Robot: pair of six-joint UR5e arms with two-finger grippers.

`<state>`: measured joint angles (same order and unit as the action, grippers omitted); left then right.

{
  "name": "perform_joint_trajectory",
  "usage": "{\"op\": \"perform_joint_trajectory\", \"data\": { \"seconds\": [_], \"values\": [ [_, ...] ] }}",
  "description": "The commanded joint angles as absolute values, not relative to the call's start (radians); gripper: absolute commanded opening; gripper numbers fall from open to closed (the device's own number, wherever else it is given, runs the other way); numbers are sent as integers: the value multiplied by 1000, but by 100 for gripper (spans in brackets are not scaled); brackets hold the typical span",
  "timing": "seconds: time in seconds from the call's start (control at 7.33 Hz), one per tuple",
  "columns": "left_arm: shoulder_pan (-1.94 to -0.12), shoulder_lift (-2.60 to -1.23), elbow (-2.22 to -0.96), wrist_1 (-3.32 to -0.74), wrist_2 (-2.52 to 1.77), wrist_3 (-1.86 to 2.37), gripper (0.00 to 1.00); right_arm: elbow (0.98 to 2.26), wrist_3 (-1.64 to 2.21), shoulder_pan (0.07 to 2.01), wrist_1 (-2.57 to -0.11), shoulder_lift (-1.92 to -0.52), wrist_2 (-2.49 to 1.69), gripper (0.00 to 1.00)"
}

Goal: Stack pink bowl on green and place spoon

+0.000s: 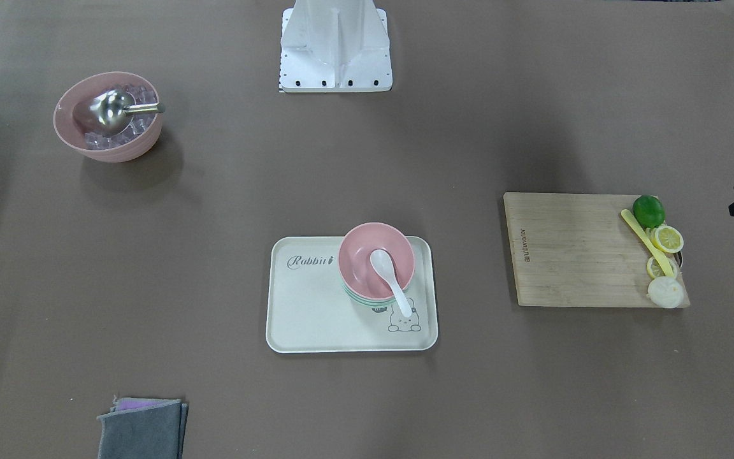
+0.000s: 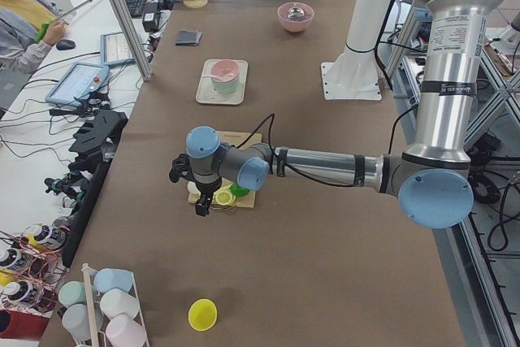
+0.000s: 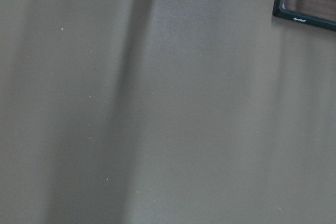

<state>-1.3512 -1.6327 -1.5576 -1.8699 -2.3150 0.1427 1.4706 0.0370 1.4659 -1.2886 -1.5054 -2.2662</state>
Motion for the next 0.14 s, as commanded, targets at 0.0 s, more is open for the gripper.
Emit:
{"op": "perform_joint_trajectory", "data": {
  "seconds": [0.0],
  "values": [
    [-1350, -1632, -1574, -1870, -2315, 143, 98, 1474, 37, 1465, -1289, -1506, -2269, 100]
  ]
}}
